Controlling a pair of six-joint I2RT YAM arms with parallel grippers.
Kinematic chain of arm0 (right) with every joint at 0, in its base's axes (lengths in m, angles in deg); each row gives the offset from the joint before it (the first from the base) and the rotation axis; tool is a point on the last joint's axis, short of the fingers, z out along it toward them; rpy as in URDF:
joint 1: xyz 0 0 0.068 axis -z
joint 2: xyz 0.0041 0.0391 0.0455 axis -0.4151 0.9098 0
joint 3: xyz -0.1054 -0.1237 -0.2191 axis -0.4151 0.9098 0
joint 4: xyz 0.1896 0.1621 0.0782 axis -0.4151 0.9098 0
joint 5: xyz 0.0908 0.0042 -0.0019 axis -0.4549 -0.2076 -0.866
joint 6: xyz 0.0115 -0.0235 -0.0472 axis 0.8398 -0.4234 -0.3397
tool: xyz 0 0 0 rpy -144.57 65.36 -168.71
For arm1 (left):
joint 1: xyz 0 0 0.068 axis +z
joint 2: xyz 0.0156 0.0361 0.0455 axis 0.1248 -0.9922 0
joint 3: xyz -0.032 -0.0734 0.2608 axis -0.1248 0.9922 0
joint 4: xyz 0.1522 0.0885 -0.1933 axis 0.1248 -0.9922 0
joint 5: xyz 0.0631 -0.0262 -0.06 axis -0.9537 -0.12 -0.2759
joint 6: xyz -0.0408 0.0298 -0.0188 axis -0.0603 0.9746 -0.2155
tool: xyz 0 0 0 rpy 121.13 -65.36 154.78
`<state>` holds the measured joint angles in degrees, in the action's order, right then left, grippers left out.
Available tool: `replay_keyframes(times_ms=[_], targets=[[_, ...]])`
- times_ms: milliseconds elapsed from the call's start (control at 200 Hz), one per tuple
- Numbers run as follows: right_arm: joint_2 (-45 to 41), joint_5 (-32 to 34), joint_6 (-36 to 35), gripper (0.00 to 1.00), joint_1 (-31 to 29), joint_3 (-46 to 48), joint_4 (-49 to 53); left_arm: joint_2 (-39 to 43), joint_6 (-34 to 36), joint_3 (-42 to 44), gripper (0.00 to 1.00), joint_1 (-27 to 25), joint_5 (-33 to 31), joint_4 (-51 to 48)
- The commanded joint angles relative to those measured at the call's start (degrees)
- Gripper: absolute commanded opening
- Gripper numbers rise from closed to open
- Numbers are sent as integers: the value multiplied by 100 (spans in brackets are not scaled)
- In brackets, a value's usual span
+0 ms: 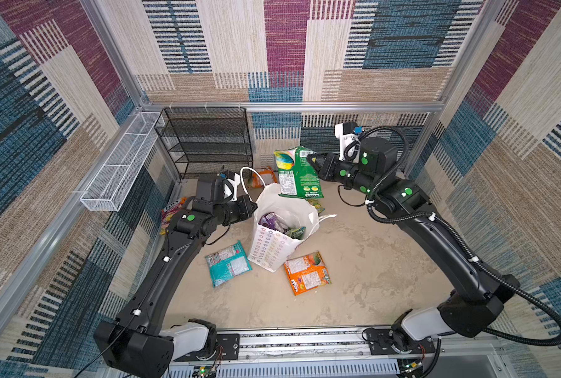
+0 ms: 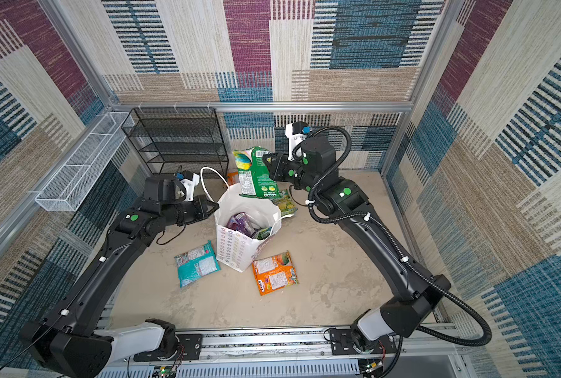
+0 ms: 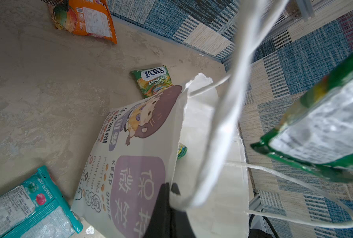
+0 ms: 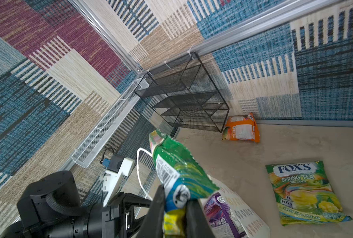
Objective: Place the snacks into the paper bag
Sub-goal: 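Carry the green spring tea packet with the right gripper over the bag, then lower the green packet into the bag and open the right gripper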
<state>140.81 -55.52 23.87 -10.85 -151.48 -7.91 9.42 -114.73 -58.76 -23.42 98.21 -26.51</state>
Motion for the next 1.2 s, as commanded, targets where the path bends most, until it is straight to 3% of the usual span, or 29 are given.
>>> replay_keyframes(times_ms=[0, 776, 926, 1192], targets=[[-43, 172, -92, 2, -149, 276, -286, -4, 43, -6, 0, -1, 12, 252], [230, 436, -180, 6, -984, 1372, -366, -21, 40, -6, 0, 0, -50, 234], [274, 452, -189, 14, -1011, 1355, -322, -21, 47, -6, 0, -1, -82, 221], [234, 515, -224, 37, -1015, 1206, -223, -54, 57, -45, 0, -1, -278, 98]])
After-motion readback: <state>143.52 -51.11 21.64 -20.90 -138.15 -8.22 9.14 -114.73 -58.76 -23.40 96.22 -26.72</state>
